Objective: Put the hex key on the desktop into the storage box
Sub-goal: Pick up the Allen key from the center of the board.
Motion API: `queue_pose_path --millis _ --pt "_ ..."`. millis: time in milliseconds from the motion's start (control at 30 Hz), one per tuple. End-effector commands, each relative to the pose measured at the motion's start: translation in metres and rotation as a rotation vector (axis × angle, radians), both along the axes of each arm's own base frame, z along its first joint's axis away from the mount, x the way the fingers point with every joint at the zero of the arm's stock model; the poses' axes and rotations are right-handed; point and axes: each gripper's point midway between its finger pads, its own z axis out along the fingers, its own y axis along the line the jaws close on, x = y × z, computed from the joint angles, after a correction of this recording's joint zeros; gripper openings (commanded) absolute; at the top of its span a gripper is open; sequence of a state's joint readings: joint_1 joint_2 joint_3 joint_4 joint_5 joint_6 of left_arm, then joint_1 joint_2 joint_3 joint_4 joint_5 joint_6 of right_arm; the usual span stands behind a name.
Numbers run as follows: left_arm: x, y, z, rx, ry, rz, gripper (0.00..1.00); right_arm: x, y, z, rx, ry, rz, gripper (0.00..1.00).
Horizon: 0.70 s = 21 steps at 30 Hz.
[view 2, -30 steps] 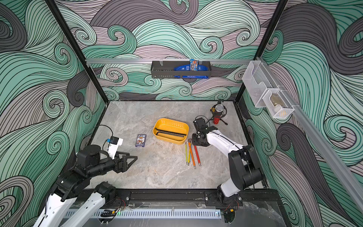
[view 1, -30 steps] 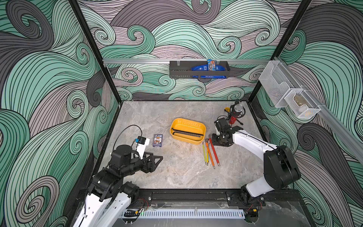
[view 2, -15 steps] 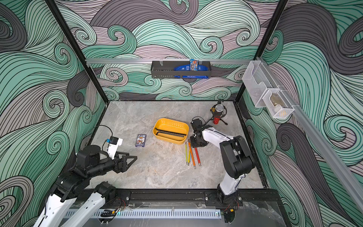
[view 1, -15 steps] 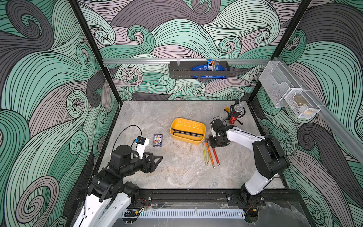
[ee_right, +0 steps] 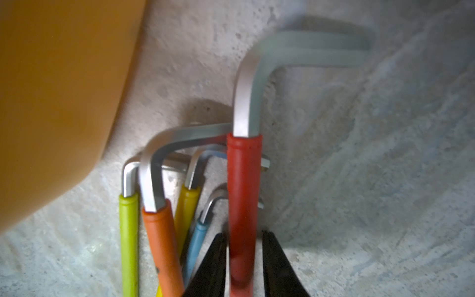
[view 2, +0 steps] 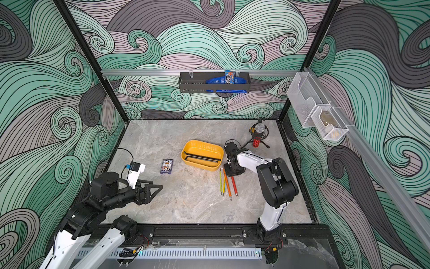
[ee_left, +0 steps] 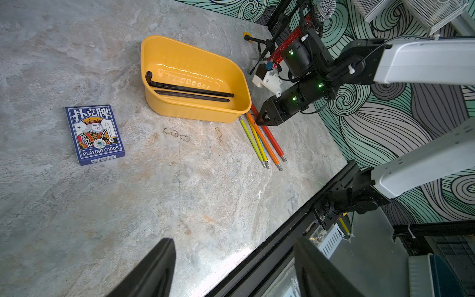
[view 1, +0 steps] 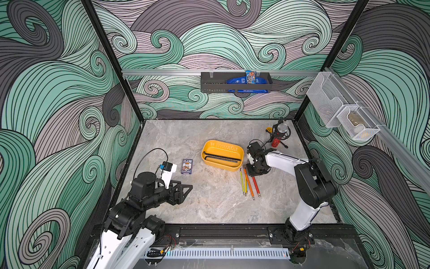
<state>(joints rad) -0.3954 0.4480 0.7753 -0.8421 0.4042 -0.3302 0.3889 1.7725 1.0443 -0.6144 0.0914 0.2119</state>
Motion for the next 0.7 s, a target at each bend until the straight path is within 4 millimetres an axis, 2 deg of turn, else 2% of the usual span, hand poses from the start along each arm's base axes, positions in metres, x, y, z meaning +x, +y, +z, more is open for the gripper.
queue_pose_path --millis 0,200,367,533,667 --pt "0.000 0.000 0.003 0.002 -0.002 0.000 0.76 -0.001 -0.002 -0.007 -0.029 0.025 0.015 0.26" --pt "0.000 0.001 0.004 0.004 -0.004 0.002 0.75 -0.003 -0.005 -0.011 -0.043 0.034 0.015 0.14" --pt "0.000 0.001 0.003 0.004 -0.004 0.004 0.75 0.000 -0.008 -0.003 -0.062 0.004 0.009 0.01" --pt "0.001 0.000 0.003 0.006 -0.002 0.002 0.75 0.013 -0.013 0.018 -0.096 -0.055 -0.013 0.00" --pt "0.001 0.000 0.004 0.004 -0.004 0.001 0.75 0.027 -0.015 0.048 -0.115 -0.129 -0.022 0.00"
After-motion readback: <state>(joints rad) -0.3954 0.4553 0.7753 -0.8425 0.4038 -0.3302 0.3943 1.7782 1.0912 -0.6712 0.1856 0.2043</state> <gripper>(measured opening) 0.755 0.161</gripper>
